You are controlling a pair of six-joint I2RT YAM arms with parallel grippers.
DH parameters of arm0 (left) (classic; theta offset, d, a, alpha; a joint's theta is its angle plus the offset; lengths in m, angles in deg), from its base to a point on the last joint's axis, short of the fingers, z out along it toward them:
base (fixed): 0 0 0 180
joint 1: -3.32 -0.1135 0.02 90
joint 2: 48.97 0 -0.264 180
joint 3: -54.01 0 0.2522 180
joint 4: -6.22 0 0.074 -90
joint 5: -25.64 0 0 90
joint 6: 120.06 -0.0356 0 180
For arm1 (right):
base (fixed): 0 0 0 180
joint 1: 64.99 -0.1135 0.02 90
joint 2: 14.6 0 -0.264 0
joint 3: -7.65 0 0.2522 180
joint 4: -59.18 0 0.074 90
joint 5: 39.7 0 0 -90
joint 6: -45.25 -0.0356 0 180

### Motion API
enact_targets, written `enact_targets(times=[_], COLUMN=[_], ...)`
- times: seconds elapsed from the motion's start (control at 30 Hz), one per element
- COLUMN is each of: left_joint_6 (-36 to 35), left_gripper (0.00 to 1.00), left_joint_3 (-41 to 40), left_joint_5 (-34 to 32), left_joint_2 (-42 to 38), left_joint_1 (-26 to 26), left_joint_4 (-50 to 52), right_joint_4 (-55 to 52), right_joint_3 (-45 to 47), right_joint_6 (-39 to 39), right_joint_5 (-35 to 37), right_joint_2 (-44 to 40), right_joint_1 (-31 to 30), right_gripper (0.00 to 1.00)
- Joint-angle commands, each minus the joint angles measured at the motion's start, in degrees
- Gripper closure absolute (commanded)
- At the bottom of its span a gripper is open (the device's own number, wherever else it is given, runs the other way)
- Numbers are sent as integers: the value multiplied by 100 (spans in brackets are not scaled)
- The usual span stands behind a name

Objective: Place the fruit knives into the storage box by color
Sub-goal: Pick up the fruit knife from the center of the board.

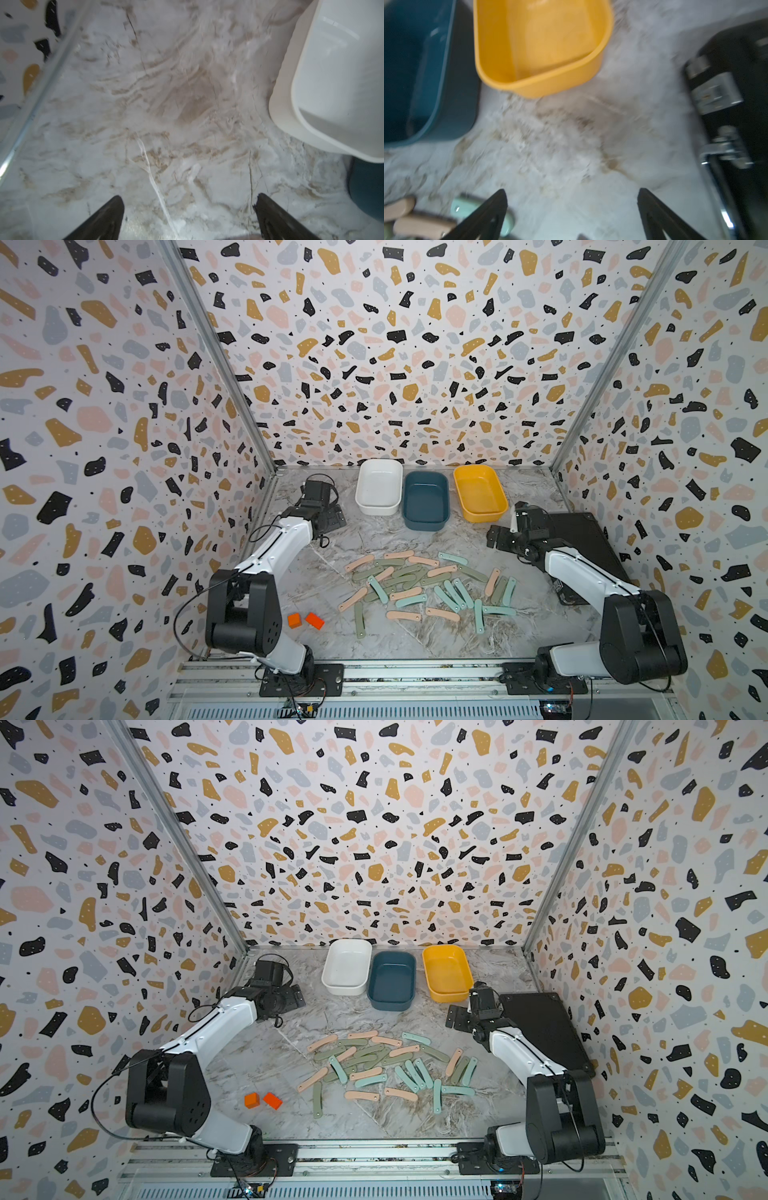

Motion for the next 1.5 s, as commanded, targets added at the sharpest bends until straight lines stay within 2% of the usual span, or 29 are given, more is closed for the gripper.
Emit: enact_targets(times=[0.0, 0.1, 0.17, 0.37, 0.67, 1.27, 1.47], left_joint_6=[9, -38, -7, -40, -65, -100, -103], left_gripper=[1, 1, 1, 1, 1, 1, 1], left_joint_3=[274, 4, -217, -300, -361, -546, -529], left_joint_5=[882, 1333, 1617, 1892, 2311, 2606, 2659], left_joint_2=[83, -16, -130, 11, 198, 255, 264], left_joint_1=[152, 287, 362, 450, 599, 662, 671], left_joint_4=[1234, 1228, 1090, 1061, 840, 711, 699], right_joint_4=[-1382, -1433, -1511, -1879, -2028, -1978, -1939], right_joint_3=[-496, -685, -953, -1621, -2046, -2411, -2336], right_joint_6=[376, 672, 905, 1415, 1751, 1898, 1807], right_joint_5=[-539, -488, -423, -379, -481, -294, -248], right_joint_2=[27, 167, 390, 1287, 1958, 2834, 2953], right_joint_1=[-303, -645, -893, -1377, -1616, -1718, -1718], right_gripper=[0, 2, 8, 20, 37, 38, 47])
